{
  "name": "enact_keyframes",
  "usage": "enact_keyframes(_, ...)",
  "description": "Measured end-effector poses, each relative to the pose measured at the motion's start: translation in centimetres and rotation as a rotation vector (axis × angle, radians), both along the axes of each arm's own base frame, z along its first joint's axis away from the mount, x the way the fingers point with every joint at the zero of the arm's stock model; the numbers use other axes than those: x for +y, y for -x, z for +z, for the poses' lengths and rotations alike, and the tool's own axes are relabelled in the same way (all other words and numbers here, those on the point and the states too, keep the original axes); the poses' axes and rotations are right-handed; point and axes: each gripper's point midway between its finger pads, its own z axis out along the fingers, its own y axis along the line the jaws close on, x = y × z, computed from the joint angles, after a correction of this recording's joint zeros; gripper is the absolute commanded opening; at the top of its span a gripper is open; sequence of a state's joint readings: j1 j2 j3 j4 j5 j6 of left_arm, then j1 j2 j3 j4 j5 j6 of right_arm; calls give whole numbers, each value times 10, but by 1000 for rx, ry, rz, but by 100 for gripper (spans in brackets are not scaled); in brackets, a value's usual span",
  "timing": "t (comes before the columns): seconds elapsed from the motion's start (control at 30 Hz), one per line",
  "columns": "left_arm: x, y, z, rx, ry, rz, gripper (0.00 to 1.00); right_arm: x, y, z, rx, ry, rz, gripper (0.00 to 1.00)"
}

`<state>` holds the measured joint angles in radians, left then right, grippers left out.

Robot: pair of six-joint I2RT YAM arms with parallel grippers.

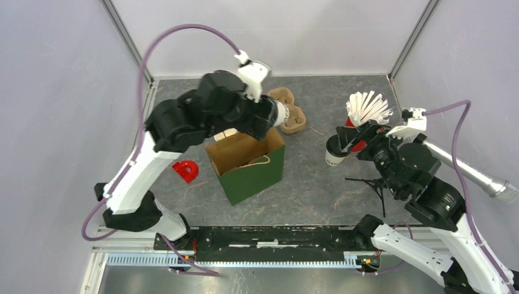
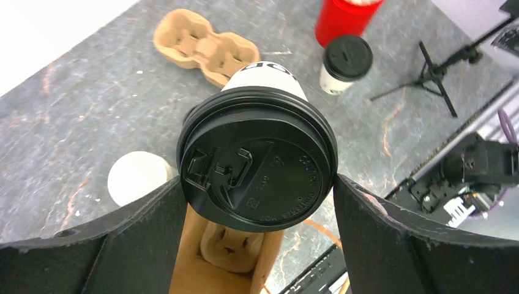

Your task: Pack the takeout coffee

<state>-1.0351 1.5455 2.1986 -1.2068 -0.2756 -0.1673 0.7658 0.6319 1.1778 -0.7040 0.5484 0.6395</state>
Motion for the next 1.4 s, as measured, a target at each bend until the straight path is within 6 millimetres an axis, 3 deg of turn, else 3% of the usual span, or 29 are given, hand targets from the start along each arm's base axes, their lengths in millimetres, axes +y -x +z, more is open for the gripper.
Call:
enact_keyframes(0.1,30,-6,19,-37,46,68,68,22,-11,3,-3,0,52,89)
enact_keyframes(0.2,61,-6,26,-53,51,128,68,57,-31,-4,41,61,135,85)
enact_keyframes(0.43,97,10,9,-15,-30,162,66,139,-74,-30,148,243,358,70)
enact_keyframes(0.63,113,25,-5,24,-78,151,66,180,-79,-56,204,323,541,63)
enact_keyframes(0.87,114,43,3,36,-15,83,65,203,-80,-81,248,364,660,55)
enact_keyframes(1.17,107,51,3,63,4,34,64,227,-101,-95,247,436,716,44)
enact_keyframes(1.4,108,55,-1,84,-8,18,63,228,-119,-101,235,510,688,16)
